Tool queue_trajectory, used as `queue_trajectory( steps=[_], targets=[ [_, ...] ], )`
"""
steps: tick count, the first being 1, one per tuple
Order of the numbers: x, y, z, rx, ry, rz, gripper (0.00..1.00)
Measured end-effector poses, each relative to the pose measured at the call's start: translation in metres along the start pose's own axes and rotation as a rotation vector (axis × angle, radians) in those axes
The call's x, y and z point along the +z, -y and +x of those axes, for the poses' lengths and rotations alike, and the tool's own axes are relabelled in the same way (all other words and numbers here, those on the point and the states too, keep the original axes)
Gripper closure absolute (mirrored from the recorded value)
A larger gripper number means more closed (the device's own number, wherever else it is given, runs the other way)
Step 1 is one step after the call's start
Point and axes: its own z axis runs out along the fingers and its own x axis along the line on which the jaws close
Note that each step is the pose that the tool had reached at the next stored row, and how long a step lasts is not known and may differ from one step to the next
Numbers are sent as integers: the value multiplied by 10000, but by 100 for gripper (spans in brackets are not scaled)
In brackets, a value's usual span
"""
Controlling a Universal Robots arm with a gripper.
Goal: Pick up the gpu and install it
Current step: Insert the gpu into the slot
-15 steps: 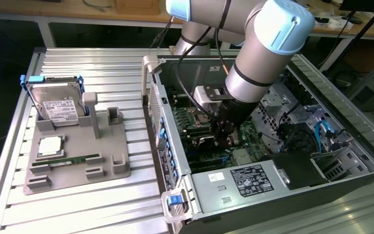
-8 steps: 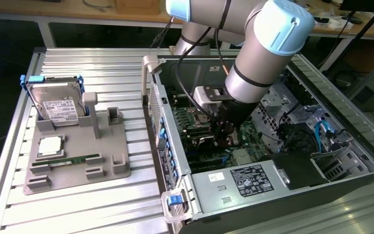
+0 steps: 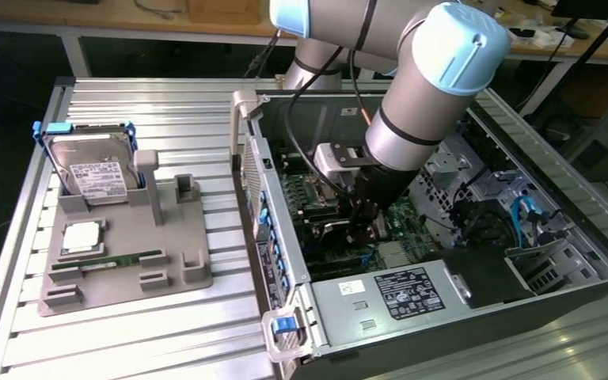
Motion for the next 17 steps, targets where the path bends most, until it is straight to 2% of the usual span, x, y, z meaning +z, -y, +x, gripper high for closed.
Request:
queue_trajectory(
  steps=[8,17],
  targets=[
    [0,-1,0,0,0,0,60],
    [-202,-23,-48,-5,13,103,60]
  ],
)
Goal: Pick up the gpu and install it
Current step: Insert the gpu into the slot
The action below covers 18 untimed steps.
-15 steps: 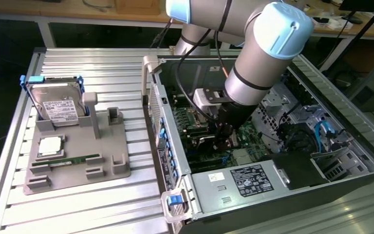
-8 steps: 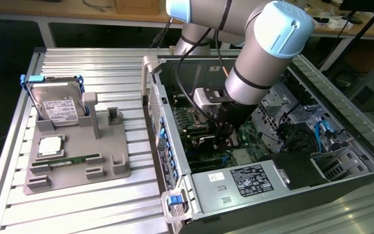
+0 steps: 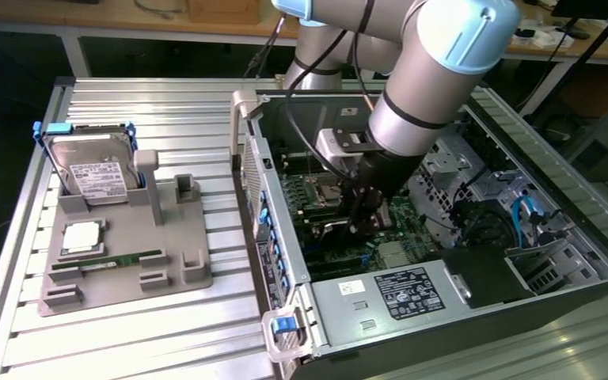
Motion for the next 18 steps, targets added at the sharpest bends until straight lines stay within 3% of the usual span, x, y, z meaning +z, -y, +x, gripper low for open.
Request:
queue_trajectory(
  steps=[18],
  targets=[
    [-210,-14,-34,-3,2,70,61]
  ],
)
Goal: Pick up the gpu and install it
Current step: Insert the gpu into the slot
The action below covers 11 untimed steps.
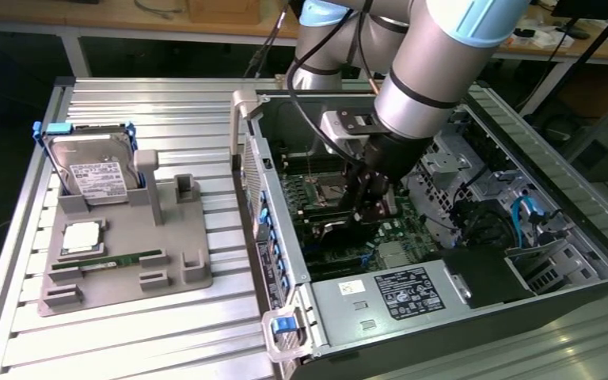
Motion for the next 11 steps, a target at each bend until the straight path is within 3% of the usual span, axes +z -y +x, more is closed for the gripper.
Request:
queue_trajectory(
  steps=[1,4,6,11],
  targets=[
    [0,0,0,1,0,0,68],
    [-1,0,0,1,-1,-1,74],
    [-1,-1,0,1,-1,-1,86],
    [-1,-1,0,1,-2,-1,89]
  ],
)
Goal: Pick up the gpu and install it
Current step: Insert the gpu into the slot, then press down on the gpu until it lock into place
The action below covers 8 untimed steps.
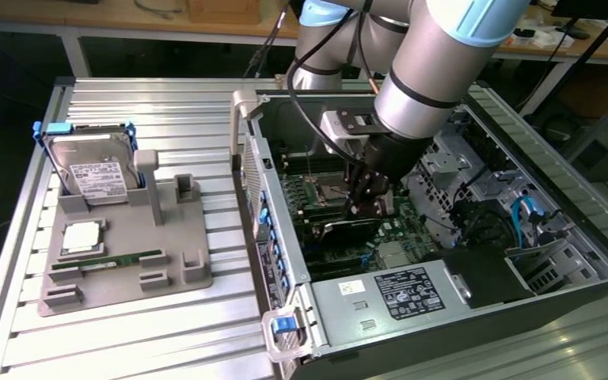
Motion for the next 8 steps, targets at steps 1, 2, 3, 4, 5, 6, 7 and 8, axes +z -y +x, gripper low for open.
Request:
queue_trajectory(
  steps=[1,2,3,4,5,6,7,8],
  targets=[
    [0,0,0,0,0,0,89],
    [0,0,0,0,1,0,89],
    [0,0,0,0,0,0,89],
    [0,0,0,0,0,0,89],
    [0,0,0,0,0,0,89],
    [0,0,0,0,0,0,89],
    [0,0,0,0,0,0,89],
    [0,0,0,0,0,0,89]
  ],
)
